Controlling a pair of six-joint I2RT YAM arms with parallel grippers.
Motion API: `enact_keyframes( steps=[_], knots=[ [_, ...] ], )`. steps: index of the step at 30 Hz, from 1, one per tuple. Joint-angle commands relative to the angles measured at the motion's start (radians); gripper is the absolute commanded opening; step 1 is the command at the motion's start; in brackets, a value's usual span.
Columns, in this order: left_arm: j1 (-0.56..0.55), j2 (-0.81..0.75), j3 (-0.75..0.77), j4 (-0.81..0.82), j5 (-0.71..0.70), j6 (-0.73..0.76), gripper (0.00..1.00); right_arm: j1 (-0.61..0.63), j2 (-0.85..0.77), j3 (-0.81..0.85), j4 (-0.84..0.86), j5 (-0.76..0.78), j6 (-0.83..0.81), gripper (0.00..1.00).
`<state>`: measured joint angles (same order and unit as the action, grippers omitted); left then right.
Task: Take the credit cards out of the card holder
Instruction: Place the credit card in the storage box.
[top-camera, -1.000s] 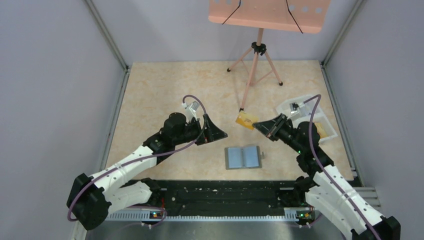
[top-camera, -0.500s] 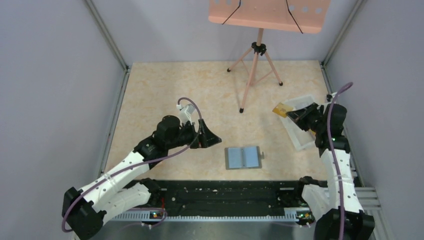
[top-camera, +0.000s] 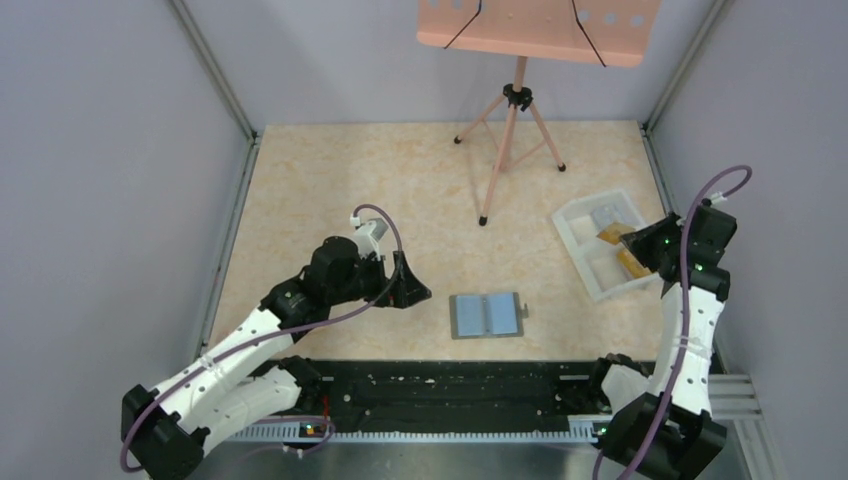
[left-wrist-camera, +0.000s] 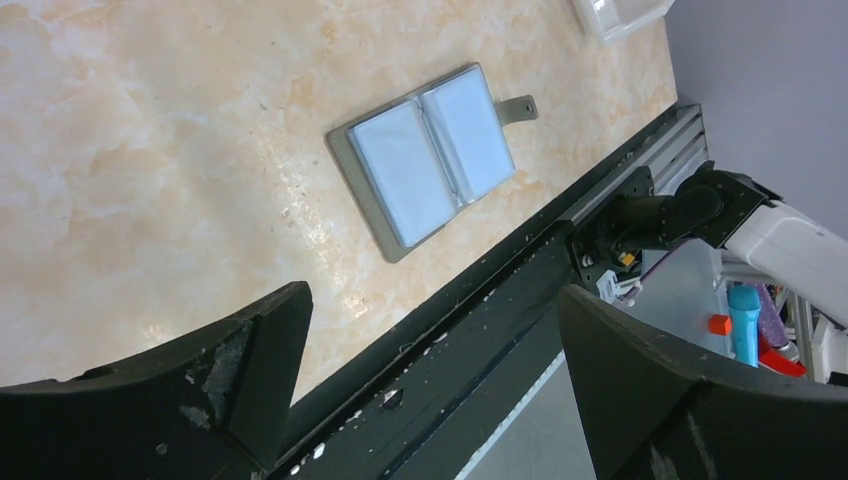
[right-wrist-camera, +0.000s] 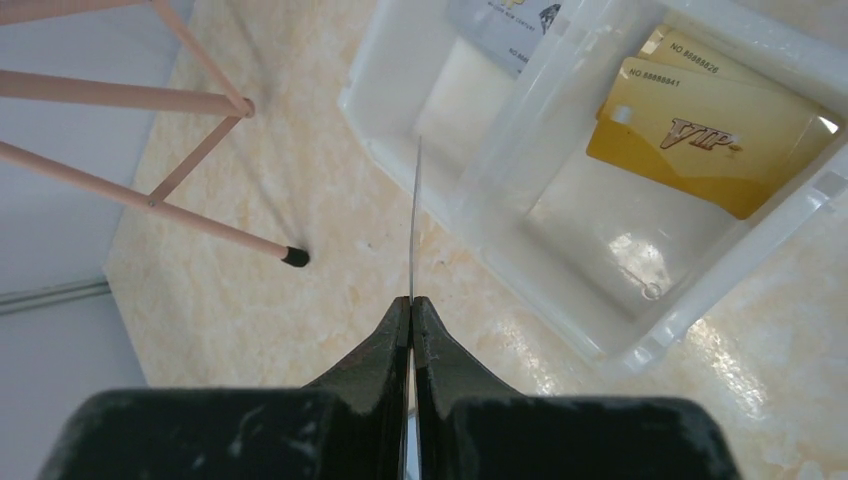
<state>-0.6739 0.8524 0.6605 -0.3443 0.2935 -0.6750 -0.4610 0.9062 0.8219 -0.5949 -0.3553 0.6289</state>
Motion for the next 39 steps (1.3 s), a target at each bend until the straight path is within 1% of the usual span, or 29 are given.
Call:
enact_keyframes(
  steps=[1, 4, 10, 15, 23, 28, 31, 39],
  knots=[
    [0.005, -0.049, 0.048, -0.038, -0.022, 0.058, 0.98, -0.014, 0.005, 0.048, -0.035, 0.108, -0.052, 0.0],
    [0.005, -0.078, 0.055, -0.063, -0.041, 0.08, 0.98, -0.049, 0.025, 0.039, -0.036, 0.135, -0.075, 0.0],
    [0.004, -0.084, 0.089, -0.096, -0.091, 0.12, 0.98, -0.126, 0.078, 0.014, 0.001, 0.048, -0.098, 0.0],
    [0.004, -0.07, 0.106, -0.119, -0.121, 0.159, 0.98, -0.167, 0.094, 0.003, 0.013, 0.039, -0.111, 0.0],
    [0.005, -0.04, 0.158, -0.225, -0.118, 0.211, 0.98, -0.194, 0.111, -0.027, 0.026, 0.054, -0.148, 0.0],
    [0.005, -0.045, 0.165, -0.261, -0.17, 0.245, 0.98, -0.205, 0.11, -0.04, 0.052, 0.071, -0.163, 0.0],
    [0.004, -0.05, 0.171, -0.276, -0.172, 0.24, 0.99, -0.212, 0.105, -0.046, 0.073, 0.095, -0.168, 0.0],
    [0.005, -0.077, 0.163, -0.271, -0.194, 0.236, 0.99, -0.245, 0.152, -0.09, 0.152, 0.027, -0.149, 0.0]
  ],
)
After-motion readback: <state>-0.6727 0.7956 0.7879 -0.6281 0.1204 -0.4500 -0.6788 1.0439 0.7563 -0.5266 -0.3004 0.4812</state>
